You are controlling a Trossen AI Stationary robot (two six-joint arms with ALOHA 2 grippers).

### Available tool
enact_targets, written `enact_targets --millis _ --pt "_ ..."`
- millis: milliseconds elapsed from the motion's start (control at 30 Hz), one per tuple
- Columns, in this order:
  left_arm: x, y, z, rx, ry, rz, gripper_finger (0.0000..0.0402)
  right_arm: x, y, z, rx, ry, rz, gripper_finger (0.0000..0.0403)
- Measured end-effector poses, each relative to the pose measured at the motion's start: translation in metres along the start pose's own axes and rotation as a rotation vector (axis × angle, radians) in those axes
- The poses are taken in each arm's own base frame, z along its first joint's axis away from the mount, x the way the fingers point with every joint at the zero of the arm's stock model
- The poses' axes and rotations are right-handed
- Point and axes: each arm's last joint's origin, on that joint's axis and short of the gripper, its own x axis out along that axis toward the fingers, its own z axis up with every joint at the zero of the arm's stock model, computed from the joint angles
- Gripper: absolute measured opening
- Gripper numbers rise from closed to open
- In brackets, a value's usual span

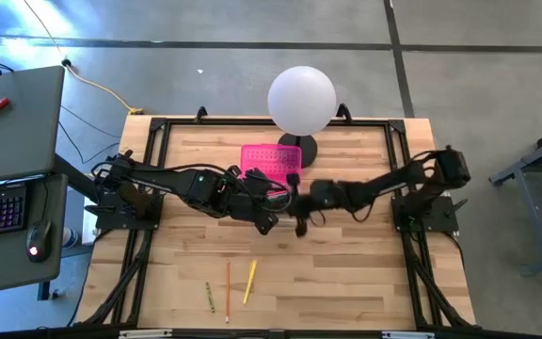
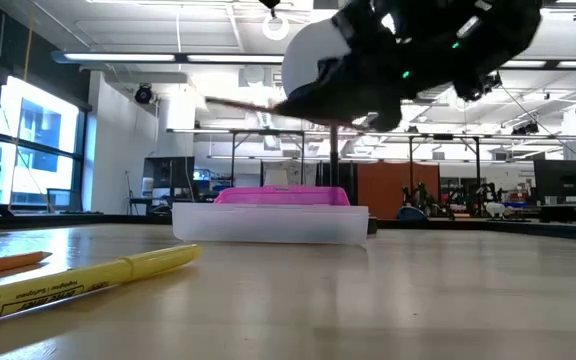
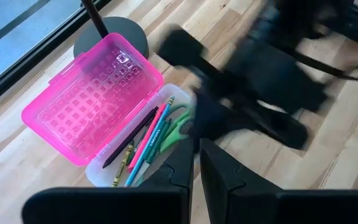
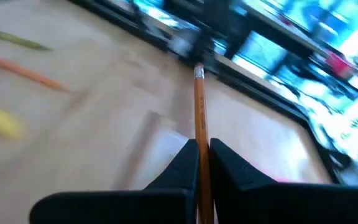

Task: Pick & place school supplies into a supply box
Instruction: Put the right orange pencil into the pink supply box

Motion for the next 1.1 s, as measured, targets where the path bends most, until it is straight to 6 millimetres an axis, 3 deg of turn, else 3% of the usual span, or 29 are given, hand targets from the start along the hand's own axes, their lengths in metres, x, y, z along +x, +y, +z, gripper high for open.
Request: enact_targets --millis 133,233,633,867,1100 --pt "0.000 -0.001 0.001 -0.005 -0.006 -0.006 0.0060 0.004 -0.027 -0.024 0.140 0.066 -0.071 0.0004" --pt "0.000 -0.002 0.002 -0.012 -0.015 -0.013 0.0060 0.008 -0.034 -0.041 0.231 0.122 -0.105 0.0004" --pt "-0.006 -0.009 -0.008 -0.085 0.041 -0.066 0.0060 0.026 -0.011 -0.063 0.184 0.175 -0.101 0.0017" --pt "-0.034 -0.043 -0.053 -0.139 0.017 -0.069 0.0060 0.026 -0.014 -0.062 0.186 0.156 -0.117 0.0047" --pt "-0.053 -0.089 -0.131 -0.318 0.023 -0.069 0.0060 0.026 -0.014 -0.061 0.186 0.148 -0.119 0.0078"
